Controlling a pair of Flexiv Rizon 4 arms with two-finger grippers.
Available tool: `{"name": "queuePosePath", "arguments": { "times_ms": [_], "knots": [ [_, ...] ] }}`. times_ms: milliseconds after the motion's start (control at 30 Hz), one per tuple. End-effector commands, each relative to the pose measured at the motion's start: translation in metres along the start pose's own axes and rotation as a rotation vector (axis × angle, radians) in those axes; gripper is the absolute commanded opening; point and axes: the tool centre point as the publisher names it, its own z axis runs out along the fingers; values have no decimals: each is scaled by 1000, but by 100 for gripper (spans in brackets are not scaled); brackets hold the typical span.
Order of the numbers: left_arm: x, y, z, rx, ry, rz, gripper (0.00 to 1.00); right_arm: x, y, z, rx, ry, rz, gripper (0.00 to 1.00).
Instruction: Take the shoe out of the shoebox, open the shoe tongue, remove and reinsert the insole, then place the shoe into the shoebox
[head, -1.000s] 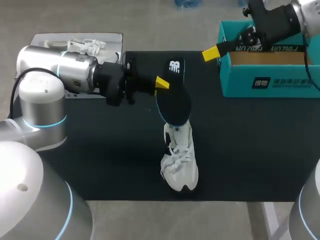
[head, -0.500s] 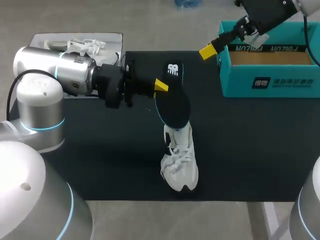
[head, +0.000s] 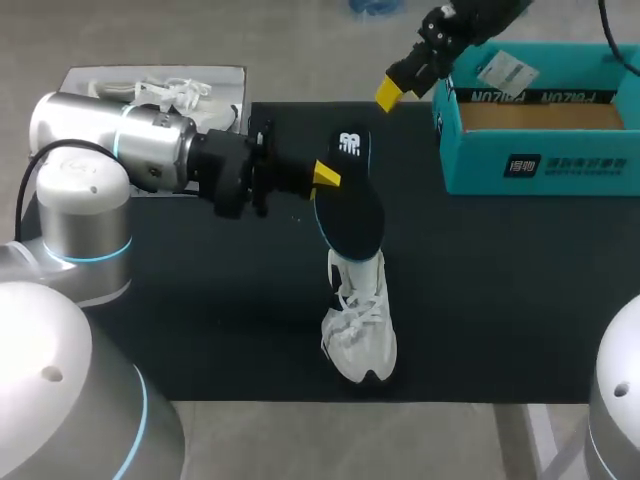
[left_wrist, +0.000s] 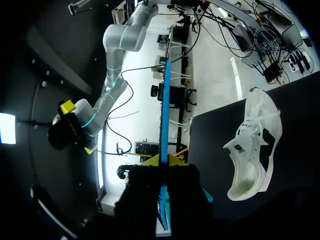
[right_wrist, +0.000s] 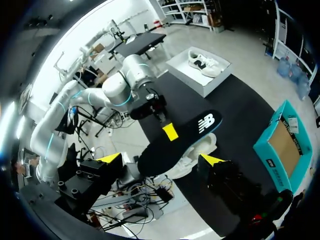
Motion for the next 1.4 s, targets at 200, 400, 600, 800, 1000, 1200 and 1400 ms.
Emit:
{"name": "queuePosePath", "arguments": {
  "times_ms": [200,400,600,800,1000,1200,1400],
  "knots": [
    [1,0,0,-9,7,-1,0,-2,-15,-9,553,-184,89,100],
    [2,0,1,-7,15,-6,0,3,-17,-10,545,-193,70,100],
    [5,-1,2,-6,21,-22,0,8,-14,-9,526,-212,50,100],
    [4,0,3,-5,18,-37,0,12,-17,-7,493,-232,51,100],
    [4,0,3,-8,21,-42,0,14,-25,-6,446,-233,55,100],
    [5,0,4,-14,37,-55,0,17,-21,-6,427,-232,50,100],
    [5,0,6,-47,57,-56,0,20,-18,-7,418,-232,75,100]
  ]
}}
